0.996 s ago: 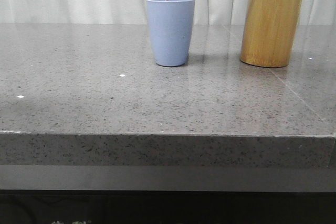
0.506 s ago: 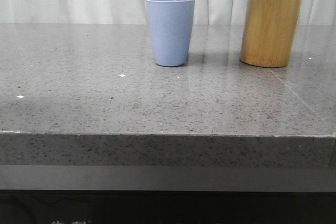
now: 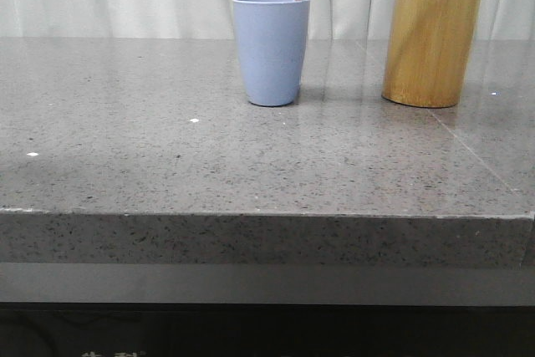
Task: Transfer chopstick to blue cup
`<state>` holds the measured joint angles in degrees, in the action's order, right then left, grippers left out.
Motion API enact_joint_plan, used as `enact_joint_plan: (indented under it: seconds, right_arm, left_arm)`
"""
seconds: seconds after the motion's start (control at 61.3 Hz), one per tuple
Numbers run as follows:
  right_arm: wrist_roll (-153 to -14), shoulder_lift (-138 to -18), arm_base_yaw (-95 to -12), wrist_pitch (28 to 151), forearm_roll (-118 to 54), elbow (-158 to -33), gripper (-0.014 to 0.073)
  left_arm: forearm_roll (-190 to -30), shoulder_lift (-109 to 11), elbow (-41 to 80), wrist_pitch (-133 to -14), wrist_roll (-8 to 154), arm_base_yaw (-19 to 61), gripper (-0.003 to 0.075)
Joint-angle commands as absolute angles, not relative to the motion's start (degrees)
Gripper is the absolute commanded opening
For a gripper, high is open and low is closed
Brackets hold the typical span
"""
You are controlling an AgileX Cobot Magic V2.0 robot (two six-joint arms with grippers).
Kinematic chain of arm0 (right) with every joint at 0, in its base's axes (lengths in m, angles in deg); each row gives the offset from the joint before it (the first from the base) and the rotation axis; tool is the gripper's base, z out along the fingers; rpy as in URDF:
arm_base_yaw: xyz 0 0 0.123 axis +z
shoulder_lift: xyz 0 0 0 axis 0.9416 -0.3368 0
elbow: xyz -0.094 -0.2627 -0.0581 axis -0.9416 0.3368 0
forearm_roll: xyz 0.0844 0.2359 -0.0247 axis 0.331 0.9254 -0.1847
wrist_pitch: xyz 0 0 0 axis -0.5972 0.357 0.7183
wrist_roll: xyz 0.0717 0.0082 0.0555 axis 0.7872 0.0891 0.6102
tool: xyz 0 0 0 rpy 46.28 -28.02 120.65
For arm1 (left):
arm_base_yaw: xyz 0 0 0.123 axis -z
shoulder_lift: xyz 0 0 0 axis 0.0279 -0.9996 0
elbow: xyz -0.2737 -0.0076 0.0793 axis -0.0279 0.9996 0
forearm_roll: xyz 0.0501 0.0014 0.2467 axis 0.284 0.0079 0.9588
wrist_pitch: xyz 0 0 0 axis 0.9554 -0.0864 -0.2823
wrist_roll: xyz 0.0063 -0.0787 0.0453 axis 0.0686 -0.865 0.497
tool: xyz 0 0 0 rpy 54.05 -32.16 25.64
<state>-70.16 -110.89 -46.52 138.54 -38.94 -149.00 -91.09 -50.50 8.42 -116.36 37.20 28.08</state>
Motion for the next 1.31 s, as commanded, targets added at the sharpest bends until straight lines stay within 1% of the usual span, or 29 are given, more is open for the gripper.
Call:
enact_joint_plan:
  seconds: [0.0, 0.065, 0.31, 0.62, 0.865, 1.012, 1.126, 1.192, 1.273, 1.29]
  right_arm:
    - [-66.72, -104.33, -47.74, 138.97, -40.03, -148.35, 0.0415]
    - [-66.28, -100.9, -47.96, 138.66, -40.03, -144.88, 0.0415]
    - [-64.68, -85.76, -48.09, 129.69, -39.57, -123.14, 0.0415]
    - [-64.68, -65.12, -48.09, 123.55, -39.48, -98.6, 0.0415]
    - [-64.68, -51.93, -48.09, 121.46, -40.04, -86.95, 0.0415]
    - [-64.68, -48.42, -48.09, 120.37, -40.15, -83.33, 0.0415]
    - [-64.68, -47.8, -48.09, 120.09, -40.2, -82.78, 0.0413]
    - [-64.68, -47.8, -48.09, 119.81, -40.2, -82.78, 0.0379]
    - [-64.68, -47.8, -48.09, 119.68, -40.2, -82.78, 0.0274]
    - [-64.68, -47.8, -48.09, 119.68, -40.2, -82.78, 0.0242]
  left_arm:
    - [-92.03, -49.5, 6.92, -112.53, 37.2, 28.02, 0.0188]
    - [-92.03, -49.5, 6.92, -112.53, 37.2, 28.02, 0.0188]
    - [-92.03, -49.5, 6.92, -112.53, 37.2, 28.02, 0.0188]
    - [-92.03, -49.5, 6.92, -112.53, 37.2, 28.02, 0.0188]
    - [-92.03, -49.5, 6.92, -112.53, 37.2, 28.02, 0.0188]
    - [-92.03, -49.5, 6.92, -112.53, 37.2, 28.02, 0.0188]
    - [-92.03, -49.5, 6.92, -112.53, 37.2, 28.02, 0.0188]
    - [-92.03, -49.5, 6.92, -112.53, 37.2, 28.02, 0.0188]
    - [-92.03, -49.5, 6.92, -112.53, 37.2, 28.02, 0.0188]
    - [-92.03, -49.5, 6.92, -112.53, 37.2, 28.02, 0.0188]
